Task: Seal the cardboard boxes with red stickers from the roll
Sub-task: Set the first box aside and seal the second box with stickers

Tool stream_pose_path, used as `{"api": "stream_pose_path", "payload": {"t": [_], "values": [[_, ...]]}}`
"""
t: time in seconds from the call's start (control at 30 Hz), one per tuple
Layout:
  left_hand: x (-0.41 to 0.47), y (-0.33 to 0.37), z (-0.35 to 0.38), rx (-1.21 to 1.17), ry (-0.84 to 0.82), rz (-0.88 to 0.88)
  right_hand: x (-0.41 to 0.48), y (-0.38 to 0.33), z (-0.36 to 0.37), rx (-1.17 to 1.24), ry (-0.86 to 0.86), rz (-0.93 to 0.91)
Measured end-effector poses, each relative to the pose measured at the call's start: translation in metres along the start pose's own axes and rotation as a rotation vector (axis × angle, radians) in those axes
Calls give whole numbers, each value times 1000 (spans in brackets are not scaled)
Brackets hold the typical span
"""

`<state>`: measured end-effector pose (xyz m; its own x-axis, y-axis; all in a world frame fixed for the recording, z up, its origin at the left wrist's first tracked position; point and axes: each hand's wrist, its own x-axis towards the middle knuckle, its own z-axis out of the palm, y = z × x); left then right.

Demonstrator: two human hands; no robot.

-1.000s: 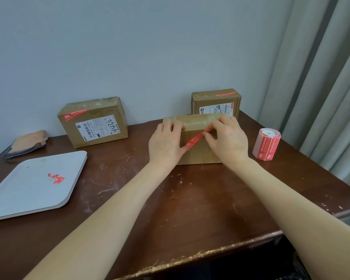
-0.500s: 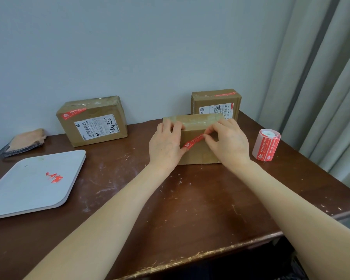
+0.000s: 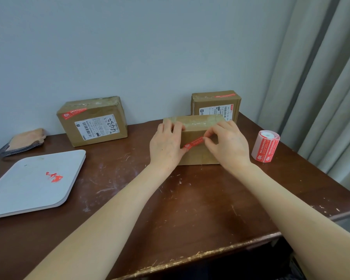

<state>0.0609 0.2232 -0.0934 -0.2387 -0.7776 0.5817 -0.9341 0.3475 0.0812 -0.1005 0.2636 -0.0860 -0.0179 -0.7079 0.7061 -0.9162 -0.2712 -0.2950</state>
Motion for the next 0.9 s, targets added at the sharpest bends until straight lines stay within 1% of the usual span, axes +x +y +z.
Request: {"api": "stream_pose_path", "payload": {"t": [0.2,0.67,0.9], "values": [[1,0,0,5,2,3,-1,-1,-1,4,26,-29],[1,0,-1,12,12,6,-5,-5,-3,12,29,-98],[1,0,-2,6,8,6,3,-8,-14,24,90,-125]]}}
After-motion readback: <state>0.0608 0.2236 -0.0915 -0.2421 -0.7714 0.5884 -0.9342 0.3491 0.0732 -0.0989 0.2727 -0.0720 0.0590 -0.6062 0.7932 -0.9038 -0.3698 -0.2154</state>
